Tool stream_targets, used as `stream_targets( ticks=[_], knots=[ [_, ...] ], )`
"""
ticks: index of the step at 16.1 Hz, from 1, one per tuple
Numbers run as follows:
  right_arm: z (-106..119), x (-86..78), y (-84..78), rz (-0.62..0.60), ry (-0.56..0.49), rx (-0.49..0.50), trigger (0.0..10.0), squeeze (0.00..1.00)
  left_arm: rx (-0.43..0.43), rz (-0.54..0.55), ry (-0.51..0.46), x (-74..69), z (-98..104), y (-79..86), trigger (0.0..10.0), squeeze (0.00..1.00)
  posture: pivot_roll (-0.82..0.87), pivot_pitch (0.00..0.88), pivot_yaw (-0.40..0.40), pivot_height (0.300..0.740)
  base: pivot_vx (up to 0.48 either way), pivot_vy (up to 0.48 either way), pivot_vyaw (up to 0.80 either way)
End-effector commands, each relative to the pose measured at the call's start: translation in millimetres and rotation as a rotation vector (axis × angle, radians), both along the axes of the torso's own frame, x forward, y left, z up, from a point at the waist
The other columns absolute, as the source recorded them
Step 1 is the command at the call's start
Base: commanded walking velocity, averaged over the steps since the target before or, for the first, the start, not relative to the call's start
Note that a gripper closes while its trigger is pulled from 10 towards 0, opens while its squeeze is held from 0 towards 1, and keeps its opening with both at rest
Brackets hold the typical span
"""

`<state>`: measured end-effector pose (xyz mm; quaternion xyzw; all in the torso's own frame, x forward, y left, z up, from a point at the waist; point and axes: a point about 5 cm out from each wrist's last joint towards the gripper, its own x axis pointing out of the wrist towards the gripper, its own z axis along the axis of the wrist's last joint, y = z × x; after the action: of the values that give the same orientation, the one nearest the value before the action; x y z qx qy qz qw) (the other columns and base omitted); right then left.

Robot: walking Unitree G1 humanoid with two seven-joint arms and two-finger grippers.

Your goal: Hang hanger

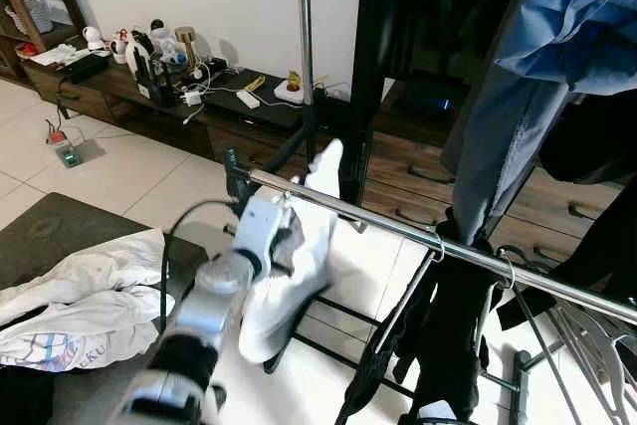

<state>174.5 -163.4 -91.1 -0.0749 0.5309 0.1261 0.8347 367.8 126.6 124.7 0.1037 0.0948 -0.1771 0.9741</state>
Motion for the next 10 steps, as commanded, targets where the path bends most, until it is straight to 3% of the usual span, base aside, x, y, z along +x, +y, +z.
stream_targets(
  ticks=[1,4,10],
  knots=[
    [-0.8,-1.9,-1.2,0.003,0.013,-0.003,10.0,0.0,-0.028,0.029,-0.009,8.1,9.2,3.1,10.0,0.0,-0.02,0.13,-0.048,0.74,0.0,0.0,0.0],
    [-1.0,-2.6,-1.7,0.006,0.015,-0.001,10.0,0.0,-0.016,0.047,0.026,21.3,18.7,5.2,10.0,0.0,-0.03,0.149,-0.05,0.74,0.0,0.0,0.0],
    [-2.9,-7.5,-3.6,-0.002,0.029,0.001,10.0,0.0,0.024,0.025,0.118,29.3,20.5,1.9,10.0,0.0,-0.04,0.191,-0.05,0.74,0.0,0.0,0.0]
  ],
)
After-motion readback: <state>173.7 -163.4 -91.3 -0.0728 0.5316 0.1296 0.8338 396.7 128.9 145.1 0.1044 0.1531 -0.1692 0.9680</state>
